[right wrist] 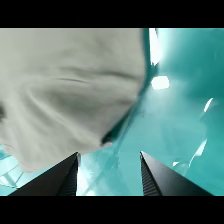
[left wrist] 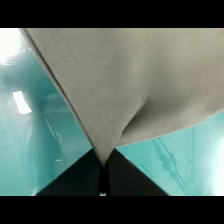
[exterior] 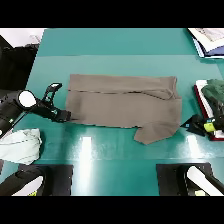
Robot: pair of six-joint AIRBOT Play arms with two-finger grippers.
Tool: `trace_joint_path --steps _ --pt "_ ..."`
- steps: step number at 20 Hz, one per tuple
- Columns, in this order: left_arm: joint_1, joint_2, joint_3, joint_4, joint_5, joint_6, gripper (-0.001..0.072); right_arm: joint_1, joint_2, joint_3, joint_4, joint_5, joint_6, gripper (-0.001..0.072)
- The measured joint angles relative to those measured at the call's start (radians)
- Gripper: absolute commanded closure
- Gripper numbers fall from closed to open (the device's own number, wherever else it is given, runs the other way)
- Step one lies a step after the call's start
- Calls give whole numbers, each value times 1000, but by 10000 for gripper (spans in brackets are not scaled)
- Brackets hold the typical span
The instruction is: Fold the shirts.
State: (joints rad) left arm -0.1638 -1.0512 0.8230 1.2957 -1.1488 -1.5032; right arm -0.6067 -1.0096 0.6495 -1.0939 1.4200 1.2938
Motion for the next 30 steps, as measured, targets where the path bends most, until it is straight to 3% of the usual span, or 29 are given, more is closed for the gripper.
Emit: trace_joint_path --steps 6,9,10,16,24,27,30 --pt "0 5 8 17 -3 -7 684 80 35 -109 41 -89 -19 283" --pt "0 5 8 21 -4 -8 683 149 38 -123 76 -137 -22 646" --pt "0 5 8 22 -5 -8 684 172 39 -126 81 -150 -23 690" --pt "0 66 9 50 -48 -23 684 228 124 -106 79 -80 -21 692" --pt "1 245 9 2 -344 -33 683 165 470 25 -74 183 94 693" --pt "1 260 9 -9 -288 -31 684 188 497 79 -67 177 111 693" --pt "1 266 9 66 -171 -87 684 251 424 141 -53 137 118 693"
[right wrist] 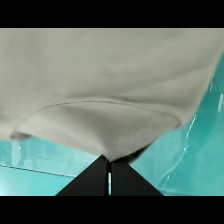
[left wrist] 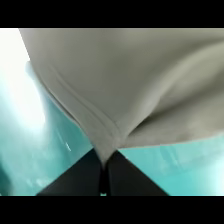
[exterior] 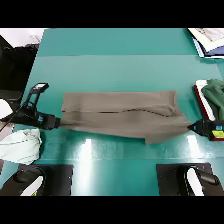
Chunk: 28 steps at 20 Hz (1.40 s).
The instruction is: Fold the shirts.
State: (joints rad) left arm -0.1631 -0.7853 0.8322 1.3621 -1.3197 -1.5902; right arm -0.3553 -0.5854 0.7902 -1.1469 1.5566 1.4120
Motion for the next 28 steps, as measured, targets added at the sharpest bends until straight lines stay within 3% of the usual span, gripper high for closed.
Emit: trace_joint_path --steps 10,19,20,21,22,23,28 --pt "0 -89 0 115 324 -114 684 201 -472 286 -6 -164 11 693" --pt "0 -273 27 122 609 -240 681 210 -680 387 -2 -270 34 691" --pt "1 -285 31 122 634 -260 572 210 -692 389 5 -300 39 688" --pt "8 -297 34 122 657 -286 285 210 -704 390 18 -336 42 618" --pt "18 -305 36 122 679 -313 43 209 -715 391 35 -378 45 307" --pt "32 -311 40 122 696 -343 44 209 -724 392 54 -415 46 106" --pt "96 -322 82 114 656 -385 48 155 -745 393 143 -465 21 114"
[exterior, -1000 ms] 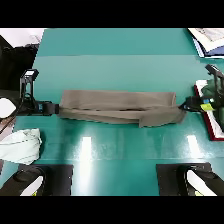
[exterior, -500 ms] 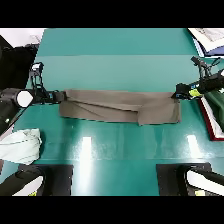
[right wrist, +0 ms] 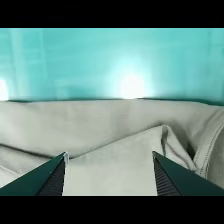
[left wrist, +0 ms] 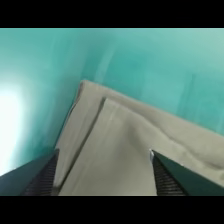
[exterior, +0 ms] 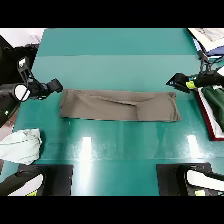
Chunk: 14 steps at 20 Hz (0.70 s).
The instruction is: Fold the shirts.
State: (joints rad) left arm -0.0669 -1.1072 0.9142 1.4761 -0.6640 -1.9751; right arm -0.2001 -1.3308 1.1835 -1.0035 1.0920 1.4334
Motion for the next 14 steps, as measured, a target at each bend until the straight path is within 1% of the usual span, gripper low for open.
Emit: trace_joint_path --steps 1,2,3,5,8,10,14 --pt "4 0 7 -11 -32 25 188 -22 -1 -2 6 34 -24 114" --pt "6 -1 11 -28 -66 56 508 -50 -2 -8 12 73 -52 114" --pt "9 -1 15 -51 -105 93 673 -79 -2 -18 18 111 -78 114" --pt "11 -1 19 -106 -163 172 674 -146 -3 -50 26 168 -125 111" --pt "13 -1 22 -182 -212 247 674 -248 -23 -108 54 214 -194 111" --pt "14 -1 23 -215 -225 274 674 -298 -59 -132 85 229 -244 111" --pt "14 -1 23 -248 -258 296 674 -352 -173 -142 154 271 -341 111"
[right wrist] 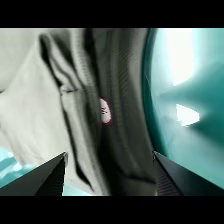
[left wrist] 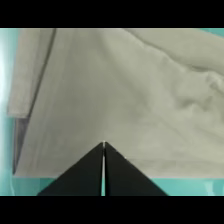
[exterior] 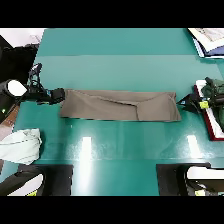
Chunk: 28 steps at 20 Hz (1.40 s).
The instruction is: Fold the shirts.
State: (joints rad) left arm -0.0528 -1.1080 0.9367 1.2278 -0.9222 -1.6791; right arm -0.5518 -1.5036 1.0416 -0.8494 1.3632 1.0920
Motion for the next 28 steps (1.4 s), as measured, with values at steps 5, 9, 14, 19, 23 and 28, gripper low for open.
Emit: trace_joint_path --steps 5,9,14,19,23,28 --pt "0 0 0 -16 -32 8 675 20 -137 48 68 82 -74 111" --pt "0 0 0 -27 -43 10 675 73 -180 62 129 99 -111 133" --pt "0 0 0 -32 -56 11 684 150 -192 66 156 91 -127 690" --pt "-45 -5 6 -58 -61 29 685 186 -122 67 163 95 -99 692" --pt "-163 -74 80 -123 -13 85 685 195 15 67 173 89 -2 693" --pt "-346 -325 322 -155 23 132 685 257 174 131 209 100 92 693"
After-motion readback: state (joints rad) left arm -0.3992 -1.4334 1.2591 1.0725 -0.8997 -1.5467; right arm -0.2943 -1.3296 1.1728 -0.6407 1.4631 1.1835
